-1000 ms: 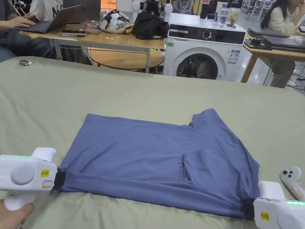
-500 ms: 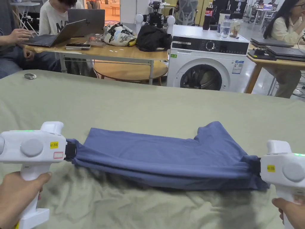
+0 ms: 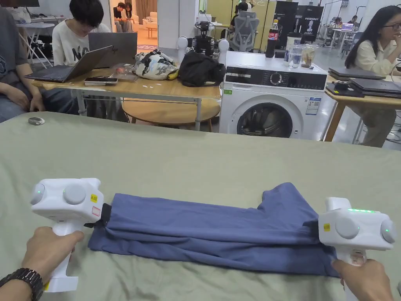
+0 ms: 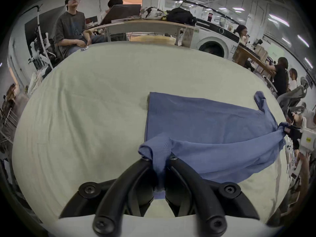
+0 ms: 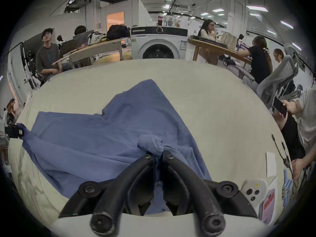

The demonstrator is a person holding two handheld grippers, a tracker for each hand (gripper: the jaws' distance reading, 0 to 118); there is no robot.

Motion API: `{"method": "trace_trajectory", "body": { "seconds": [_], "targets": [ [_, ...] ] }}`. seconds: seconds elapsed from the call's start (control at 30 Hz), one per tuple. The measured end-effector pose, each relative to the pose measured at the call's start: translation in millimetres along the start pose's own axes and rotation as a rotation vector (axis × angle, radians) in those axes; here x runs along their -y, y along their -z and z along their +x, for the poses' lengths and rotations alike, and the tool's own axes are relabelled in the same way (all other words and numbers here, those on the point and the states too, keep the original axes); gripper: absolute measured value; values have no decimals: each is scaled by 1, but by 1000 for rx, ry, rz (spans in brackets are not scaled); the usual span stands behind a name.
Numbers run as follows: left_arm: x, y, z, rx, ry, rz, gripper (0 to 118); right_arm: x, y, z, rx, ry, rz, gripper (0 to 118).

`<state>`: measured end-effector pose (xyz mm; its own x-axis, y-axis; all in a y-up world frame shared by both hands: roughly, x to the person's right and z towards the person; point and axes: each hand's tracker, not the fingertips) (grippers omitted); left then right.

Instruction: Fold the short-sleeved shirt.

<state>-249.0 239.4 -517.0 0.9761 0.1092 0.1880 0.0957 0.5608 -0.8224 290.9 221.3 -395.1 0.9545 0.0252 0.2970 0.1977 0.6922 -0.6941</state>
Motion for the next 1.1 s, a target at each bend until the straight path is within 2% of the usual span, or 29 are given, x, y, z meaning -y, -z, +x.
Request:
{"method": "trace_trajectory", "body": {
  "seconds": [0.07,0.1,0.13,0.17,0.2,0.23,0.27,0.4,0.5,0.53,0.57,0.6,0.63,0.67,0.7,0.87,1.1],
  "targets": [
    [2,0,0,3,-9,0,5,2,-1,-3,11,-8,-8,11],
    [4,-2,1,3,-17,9,11,4,-3,-5,23,-24,2,19],
    [6,-4,2,4,-21,11,24,5,-6,-8,41,-40,23,31],
    [8,-7,2,2,-24,28,29,8,-13,-11,68,-58,58,35],
    [11,-12,4,4,-23,44,29,11,-21,-14,72,-59,91,35],
    [15,-18,6,14,-23,67,44,13,-29,-16,65,-52,128,42],
    [19,-25,8,32,-26,99,52,17,-37,-18,36,-41,167,42],
    [41,-54,21,102,10,227,57,32,-74,-32,-16,25,308,42],
    [62,-69,29,130,49,348,57,49,-99,-50,-22,17,396,42],
    [70,-75,34,129,55,384,56,56,-106,-55,-20,5,423,39],
    [82,-82,39,120,56,425,56,63,-113,-62,-11,3,458,32],
    [91,-87,45,101,52,471,50,68,-118,-68,-7,-6,475,18],
    [97,-91,49,93,65,483,27,73,-122,-73,6,-4,489,1],
    [102,-93,54,70,80,483,5,78,-125,-78,11,0,495,0],
    [108,-93,59,34,89,483,0,82,-129,-81,-3,7,507,0],
    [116,-94,51,71,46,417,0,95,-138,-92,-11,-8,515,0],
    [72,-71,1,101,-30,219,0,102,-134,-83,-20,-25,480,0]
  ]
}}
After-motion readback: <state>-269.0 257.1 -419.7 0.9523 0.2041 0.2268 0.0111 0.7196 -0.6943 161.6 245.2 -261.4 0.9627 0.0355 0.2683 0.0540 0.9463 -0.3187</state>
